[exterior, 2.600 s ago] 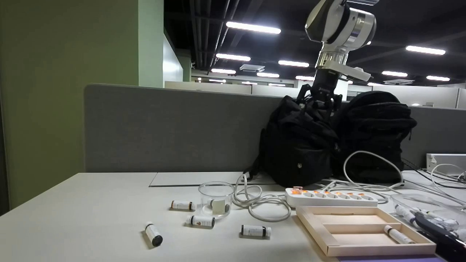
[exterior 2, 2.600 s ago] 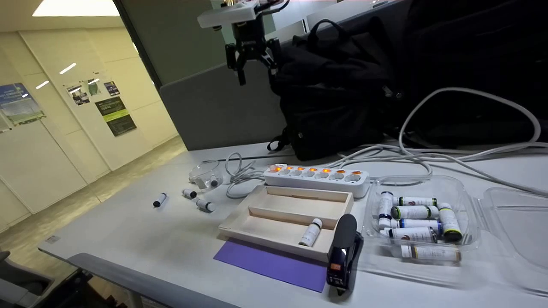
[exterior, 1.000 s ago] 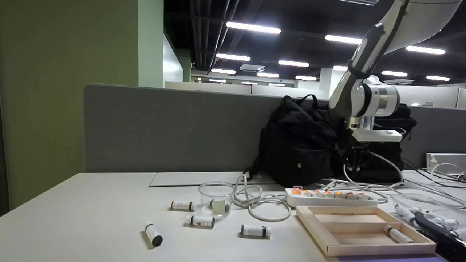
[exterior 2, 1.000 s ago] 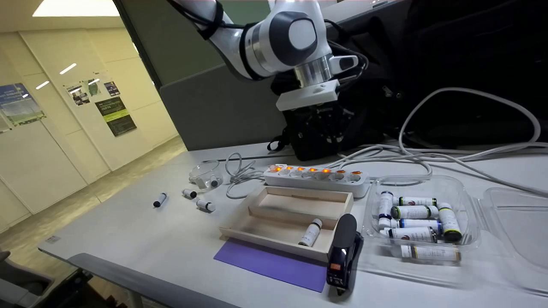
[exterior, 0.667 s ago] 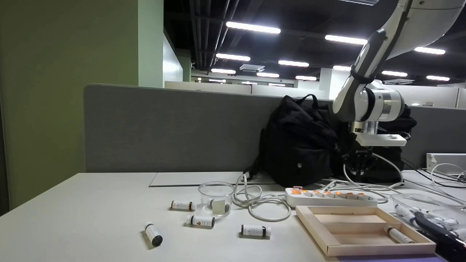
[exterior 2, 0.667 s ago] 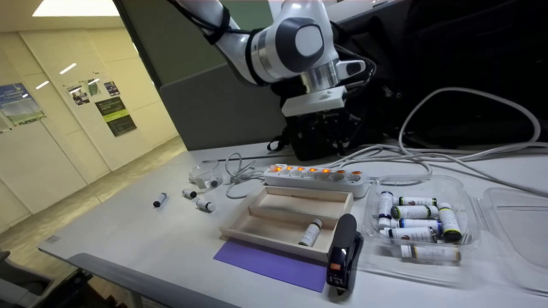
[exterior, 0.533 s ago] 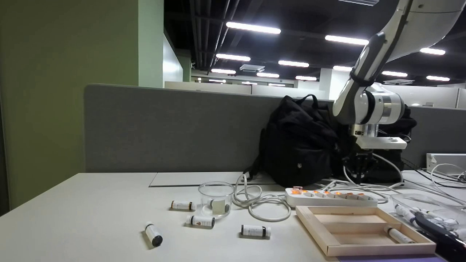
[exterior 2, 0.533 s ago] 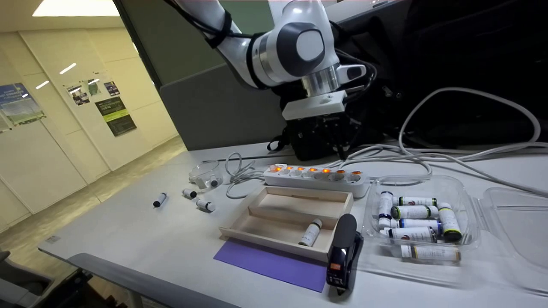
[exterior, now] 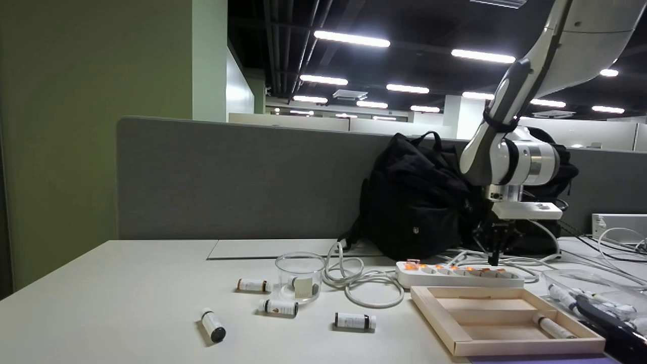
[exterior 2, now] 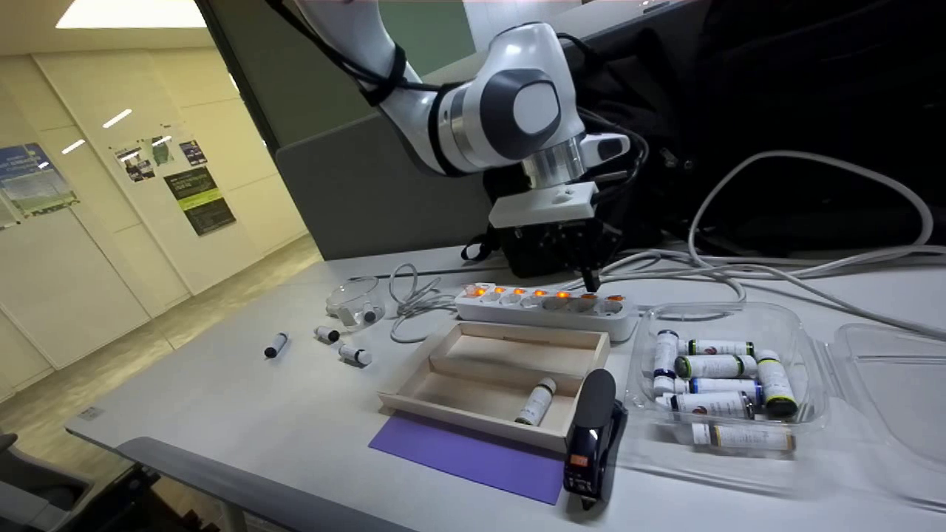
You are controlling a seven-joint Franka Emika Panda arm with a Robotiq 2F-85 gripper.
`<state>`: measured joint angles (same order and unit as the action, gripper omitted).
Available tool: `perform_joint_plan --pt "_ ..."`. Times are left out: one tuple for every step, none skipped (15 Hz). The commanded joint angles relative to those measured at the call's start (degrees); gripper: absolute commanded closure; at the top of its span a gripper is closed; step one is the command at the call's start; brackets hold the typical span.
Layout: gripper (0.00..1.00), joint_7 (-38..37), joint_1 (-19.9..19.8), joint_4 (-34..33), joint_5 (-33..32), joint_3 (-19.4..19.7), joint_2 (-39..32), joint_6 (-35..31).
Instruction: Turn on the second switch from the right
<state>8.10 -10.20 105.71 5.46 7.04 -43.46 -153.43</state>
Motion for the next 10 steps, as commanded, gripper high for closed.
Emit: perform_joint_plan --pt "1.00 -1.30 -1.22 -1.20 -0.73 -1.36 -0.88 -1.23" --pt "1.00 -1.27 -1.26 -1.17 -0.73 -1.50 -1.03 -1.72" --pt "1.00 -1.18 -1.37 -1.16 -0.69 -1.74 -1.15 -1.99" --pt "1.00 -1.23 -1.35 -1.23 -0.73 -1.80 -1.33 -2.21" --pt "1.00 -1.27 -1.38 -1.37 -0.73 -1.89 -1.57 -2.29" --pt "1.00 -1.29 -1.40 -1.46 -0.74 -1.96 -1.81 -2.52" --pt "1.00 -1.21 -1.47 -1.49 -0.78 -2.05 -2.12 -2.88" --pt "1.00 -1.21 -1.47 -1.55 -0.88 -1.99 -2.45 -3.23" --pt "1.00 -1.21 -1.51 -1.67 -0.99 -1.82 -3.05 -4.11" --pt "1.00 -1.33 -1.68 -1.90 -0.88 -1.80 -3.50 -4.38"
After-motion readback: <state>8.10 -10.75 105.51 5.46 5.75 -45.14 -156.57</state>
